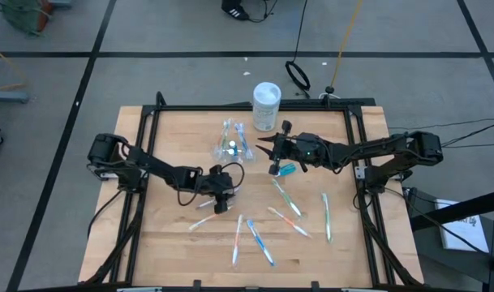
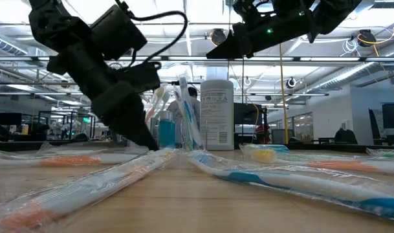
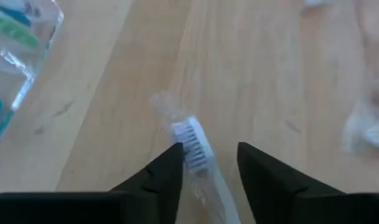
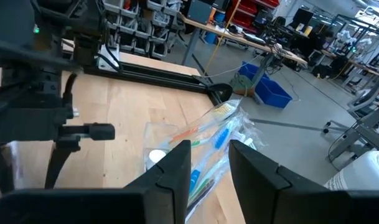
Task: Pick & Place toothbrushing station
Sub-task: Put the purple toothbrush into the transparent organizer
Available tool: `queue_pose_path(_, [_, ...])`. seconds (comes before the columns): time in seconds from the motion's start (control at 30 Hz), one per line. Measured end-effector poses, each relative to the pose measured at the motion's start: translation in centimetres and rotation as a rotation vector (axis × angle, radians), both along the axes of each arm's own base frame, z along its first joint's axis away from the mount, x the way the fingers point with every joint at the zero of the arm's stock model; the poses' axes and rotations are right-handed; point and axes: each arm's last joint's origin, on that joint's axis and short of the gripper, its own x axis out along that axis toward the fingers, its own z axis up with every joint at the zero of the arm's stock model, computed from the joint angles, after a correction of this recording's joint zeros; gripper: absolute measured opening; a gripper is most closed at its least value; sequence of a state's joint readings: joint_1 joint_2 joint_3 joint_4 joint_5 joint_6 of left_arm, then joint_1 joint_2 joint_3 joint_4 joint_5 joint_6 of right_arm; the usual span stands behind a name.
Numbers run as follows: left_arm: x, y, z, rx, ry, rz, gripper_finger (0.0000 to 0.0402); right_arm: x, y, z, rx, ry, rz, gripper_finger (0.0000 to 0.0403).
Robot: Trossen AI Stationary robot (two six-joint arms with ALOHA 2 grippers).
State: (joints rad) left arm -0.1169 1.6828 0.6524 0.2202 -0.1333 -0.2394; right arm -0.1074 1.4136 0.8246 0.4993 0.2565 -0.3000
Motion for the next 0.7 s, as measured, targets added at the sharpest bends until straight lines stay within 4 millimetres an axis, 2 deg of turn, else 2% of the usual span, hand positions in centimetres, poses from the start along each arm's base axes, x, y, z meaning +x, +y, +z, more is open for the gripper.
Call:
queue_pose_path(0.13, [0.0,0.5,0.1,0.002,0.001,0.012,0.0086,0.0,0.0,0.0,0.0,0.003,0.0,0.01])
queue_pose_path(0.3, [-0.3,0.7,2.3,0.032,-0.068,0.009,0.001,0.0,0.0,0.0,-0.001,0.004,0.0,0.01])
queue_pose_path(0.4, [-0.7,0.8,4.6,0.066,-0.158,0.045,0.0014,0.0,0.0,0.0,-0.002,0.005,0.0,0.01])
queue_pose_path(0.53, [-1.9,1.1,8.6,0.16,-0.306,0.094,0.0007,0.0,0.0,-0.1,-0.002,0.012,0.0,0.01])
queue_pose_path(0.7, [-4.5,2.2,13.5,0.381,-0.479,0.361,0.0005,0.0,0.0,-0.1,-0.002,0.012,0.001,0.01])
